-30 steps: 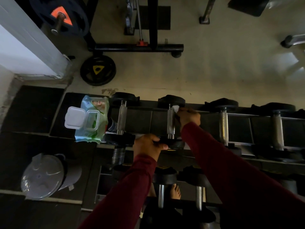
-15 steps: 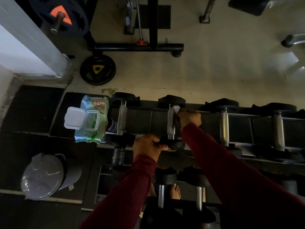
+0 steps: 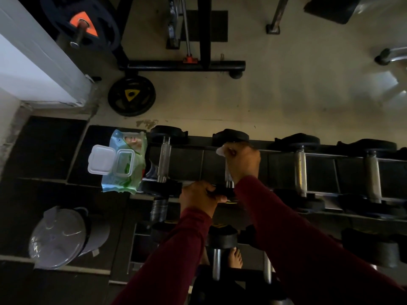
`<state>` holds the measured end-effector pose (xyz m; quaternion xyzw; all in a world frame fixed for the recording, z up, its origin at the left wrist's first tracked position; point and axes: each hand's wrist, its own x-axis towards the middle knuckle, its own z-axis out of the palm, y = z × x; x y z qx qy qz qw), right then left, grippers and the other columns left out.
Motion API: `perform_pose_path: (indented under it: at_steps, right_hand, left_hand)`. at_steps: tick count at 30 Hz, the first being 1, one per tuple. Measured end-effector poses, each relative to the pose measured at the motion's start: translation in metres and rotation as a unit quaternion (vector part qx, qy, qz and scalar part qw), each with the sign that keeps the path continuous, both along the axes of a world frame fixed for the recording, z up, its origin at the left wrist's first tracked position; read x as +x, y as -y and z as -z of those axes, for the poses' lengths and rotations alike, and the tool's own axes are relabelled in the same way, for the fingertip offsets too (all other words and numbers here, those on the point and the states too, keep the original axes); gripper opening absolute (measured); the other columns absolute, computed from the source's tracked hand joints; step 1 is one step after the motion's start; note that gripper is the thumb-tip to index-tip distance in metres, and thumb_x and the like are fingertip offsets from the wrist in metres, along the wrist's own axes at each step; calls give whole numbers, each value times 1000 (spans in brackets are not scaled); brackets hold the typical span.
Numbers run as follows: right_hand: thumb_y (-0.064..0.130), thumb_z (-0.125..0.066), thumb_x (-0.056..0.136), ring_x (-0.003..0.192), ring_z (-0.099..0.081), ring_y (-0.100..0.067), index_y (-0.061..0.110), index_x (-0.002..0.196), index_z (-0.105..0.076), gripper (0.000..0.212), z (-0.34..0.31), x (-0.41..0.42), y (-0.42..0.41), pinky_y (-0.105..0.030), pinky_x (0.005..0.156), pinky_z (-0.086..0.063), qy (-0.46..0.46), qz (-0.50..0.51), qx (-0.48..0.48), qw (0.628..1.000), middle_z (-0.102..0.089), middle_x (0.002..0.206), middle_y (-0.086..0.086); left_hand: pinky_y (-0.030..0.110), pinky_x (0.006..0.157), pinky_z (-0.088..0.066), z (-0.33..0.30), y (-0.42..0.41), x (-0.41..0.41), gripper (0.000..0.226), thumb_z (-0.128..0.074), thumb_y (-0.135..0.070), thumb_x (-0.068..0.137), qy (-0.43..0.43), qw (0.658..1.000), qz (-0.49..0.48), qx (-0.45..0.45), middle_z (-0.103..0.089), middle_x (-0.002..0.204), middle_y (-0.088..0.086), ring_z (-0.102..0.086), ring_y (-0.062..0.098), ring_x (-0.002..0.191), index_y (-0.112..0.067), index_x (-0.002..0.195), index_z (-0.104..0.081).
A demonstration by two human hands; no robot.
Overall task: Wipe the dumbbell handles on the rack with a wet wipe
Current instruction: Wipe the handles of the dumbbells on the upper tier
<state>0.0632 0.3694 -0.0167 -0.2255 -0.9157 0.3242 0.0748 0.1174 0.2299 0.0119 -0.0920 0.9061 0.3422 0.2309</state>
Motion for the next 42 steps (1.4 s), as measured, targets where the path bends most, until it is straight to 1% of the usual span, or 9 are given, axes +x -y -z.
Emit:
perform_pose_path:
  at_steps: [3, 8, 12, 18, 21, 24, 30, 36, 42]
  right_hand:
    - [25, -65, 94, 68, -62, 3, 25, 98, -74, 10, -5, 5, -3, -13, 73, -54, -23, 69, -22, 997, -73, 90, 8]
    - [23, -63, 95, 76, -65, -5, 24, 103, -71, 12, -9, 4, -9, -22, 76, -58, 25, -34, 36, 998, -71, 94, 5]
    - [28, -69, 90, 74, -58, 8, 21, 105, -73, 17, -6, 6, -23, -1, 62, -40, 32, 106, -145, 983, -72, 99, 7]
    - [23, -78, 81, 88, -63, -8, 24, 91, -68, 15, 4, 34, -38, -27, 84, -53, 136, 140, -265, 944, -68, 97, 6]
    - [27, -79, 81, 81, -60, -4, 32, 73, -60, 21, 0, 56, -41, -20, 76, -44, 189, 60, -221, 955, -63, 80, 15]
    - [25, -76, 84, 77, -59, 3, 26, 88, -67, 10, -5, 49, -34, -10, 65, -40, 124, 81, -229, 962, -65, 87, 13]
    - [24, -66, 92, 83, -68, -2, 24, 100, -73, 10, -6, 10, -28, -21, 82, -57, 31, -59, -29, 997, -74, 99, 5]
    - [29, -53, 97, 88, -63, -7, 23, 92, -66, 15, -8, 33, -26, -32, 89, -55, 136, -322, 100, 931, -66, 99, 3]
    - [21, -66, 91, 84, -64, -10, 17, 98, -68, 9, -18, -14, -30, -24, 80, -55, 126, -338, 196, 912, -66, 98, 0]
  left_hand:
    - [22, 80, -52, 2, 1, 0, 36, -91, -38, 60, -1, 1000, 1, 5, -73, 90, -7, -66, 9, 86, -25, 90, -74]
    - [28, 85, -55, 4, 2, -2, 36, -92, -35, 58, 2, 1000, -7, 24, -72, 89, -8, -66, 8, 87, -26, 88, -74]
    - [27, 84, -55, 5, 2, 0, 36, -91, -36, 58, -2, 1000, 3, 23, -71, 88, -10, -65, 6, 86, -27, 88, -72]
    - [30, 83, -56, 10, 4, -1, 34, -92, -35, 57, 0, 1000, 2, 28, -70, 83, -12, -65, 5, 82, -29, 83, -72]
    - [27, 80, -56, 9, 4, 0, 32, -91, -34, 58, -3, 1000, 0, 31, -68, 82, -13, -64, 4, 80, -29, 81, -71]
    - [19, 75, -50, 8, 4, -1, 32, -91, -36, 57, -6, 1000, 3, 24, -68, 82, -12, -64, 5, 80, -30, 79, -70]
    - [20, 77, -50, 9, 3, -1, 34, -92, -37, 57, -14, 1000, 2, 17, -70, 88, -7, -64, 8, 84, -27, 84, -73]
    - [23, 82, -53, 10, 4, -1, 35, -92, -33, 59, -21, 999, 14, 27, -72, 88, -8, -66, 7, 83, -25, 88, -74]
    - [29, 79, -57, 15, 5, -2, 35, -91, -32, 61, -38, 997, 39, 50, -68, 86, -9, -64, 5, 79, -25, 89, -70]
